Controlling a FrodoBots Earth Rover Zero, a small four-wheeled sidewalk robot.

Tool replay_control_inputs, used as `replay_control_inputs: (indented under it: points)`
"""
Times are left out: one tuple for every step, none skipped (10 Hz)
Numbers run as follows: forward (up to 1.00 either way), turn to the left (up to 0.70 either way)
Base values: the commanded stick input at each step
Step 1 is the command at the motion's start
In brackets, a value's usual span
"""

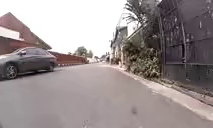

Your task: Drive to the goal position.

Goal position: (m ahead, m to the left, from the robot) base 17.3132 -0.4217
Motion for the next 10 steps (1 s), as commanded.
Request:
replay_control_inputs:
  points:
    - [1.0,0.0]
    - [1.0,0.0]
    - [1.0,0.0]
    - [1.0,0.0]
    - [1.0,0.0]
    - [1.0,0.0]
    - [1.0,0.0]
    - [1.0,0.0]
    - [1.0,0.0]
    - [1.0,0.0]
